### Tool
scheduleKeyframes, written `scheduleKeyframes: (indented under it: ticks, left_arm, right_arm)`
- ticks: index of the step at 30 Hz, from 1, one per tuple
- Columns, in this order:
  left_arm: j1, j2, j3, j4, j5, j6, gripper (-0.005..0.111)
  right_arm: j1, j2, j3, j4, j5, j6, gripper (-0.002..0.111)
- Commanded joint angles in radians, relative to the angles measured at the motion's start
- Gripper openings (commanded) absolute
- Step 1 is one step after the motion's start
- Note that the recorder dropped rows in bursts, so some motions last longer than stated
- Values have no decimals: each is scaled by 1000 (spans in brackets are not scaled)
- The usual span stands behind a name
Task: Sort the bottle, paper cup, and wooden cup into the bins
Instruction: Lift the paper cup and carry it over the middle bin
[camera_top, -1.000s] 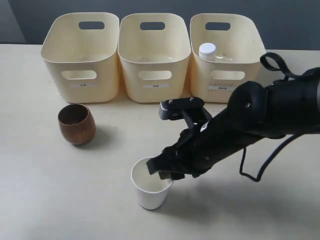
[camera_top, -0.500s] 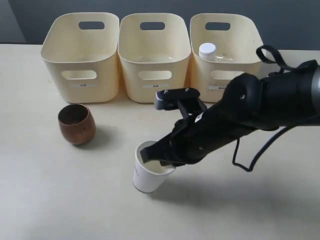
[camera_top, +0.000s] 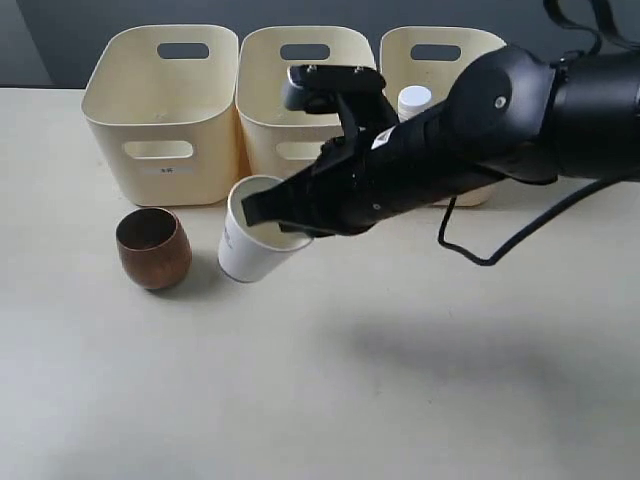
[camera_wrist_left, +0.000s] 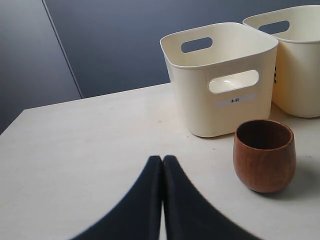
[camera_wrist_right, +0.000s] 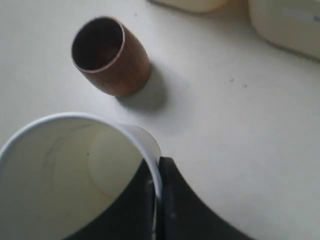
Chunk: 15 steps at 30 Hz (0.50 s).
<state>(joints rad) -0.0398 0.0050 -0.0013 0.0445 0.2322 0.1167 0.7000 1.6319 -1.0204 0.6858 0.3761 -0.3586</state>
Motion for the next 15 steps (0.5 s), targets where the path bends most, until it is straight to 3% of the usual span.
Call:
scheduleKeyframes:
  ticks: [1,15]
  left_arm:
    - [-3,-5,1,-1,-1,-2,0]
    - [-3,-5,1,-1,-1,-2,0]
  right_arm:
    - [-2,-21,-35,-34,-63,-5,-1]
    - [-2,-21,-143,-27,-252,-1,-1]
